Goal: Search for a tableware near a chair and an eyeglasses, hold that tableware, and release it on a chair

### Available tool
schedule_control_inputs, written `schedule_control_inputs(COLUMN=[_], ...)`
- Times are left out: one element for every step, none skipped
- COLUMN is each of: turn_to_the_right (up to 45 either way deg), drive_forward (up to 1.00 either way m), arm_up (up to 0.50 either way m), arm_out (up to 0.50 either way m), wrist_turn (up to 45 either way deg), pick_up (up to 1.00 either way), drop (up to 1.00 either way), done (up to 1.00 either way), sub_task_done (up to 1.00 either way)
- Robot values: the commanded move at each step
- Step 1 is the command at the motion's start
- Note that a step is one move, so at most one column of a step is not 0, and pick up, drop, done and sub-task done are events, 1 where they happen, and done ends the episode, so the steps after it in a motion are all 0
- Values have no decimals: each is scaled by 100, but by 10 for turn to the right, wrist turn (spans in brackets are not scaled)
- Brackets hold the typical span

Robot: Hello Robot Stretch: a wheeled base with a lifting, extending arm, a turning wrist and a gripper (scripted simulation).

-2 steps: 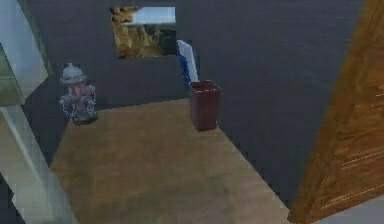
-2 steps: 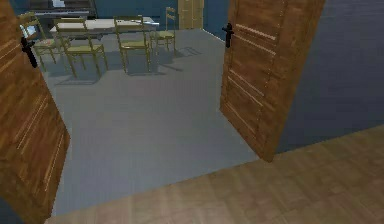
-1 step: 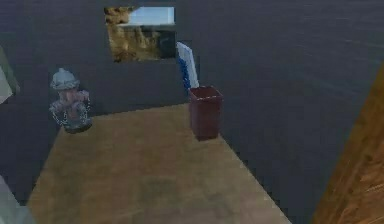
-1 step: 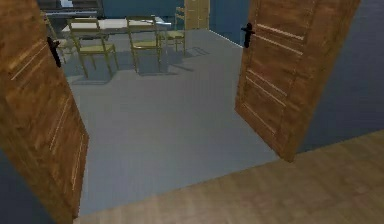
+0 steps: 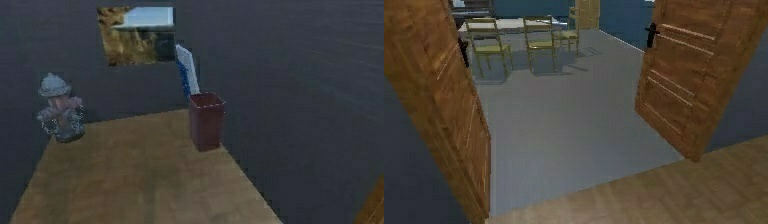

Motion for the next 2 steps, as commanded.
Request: schedule_control_inputs(turn_to_the_right=[450,450], drive_forward=[0,0], arm_up=[0,0], arm_out=[0,0], wrist_turn=[0,0], pick_up=[0,0], drop=[0,0], done=[0,0], sub_task_done=[0,0])
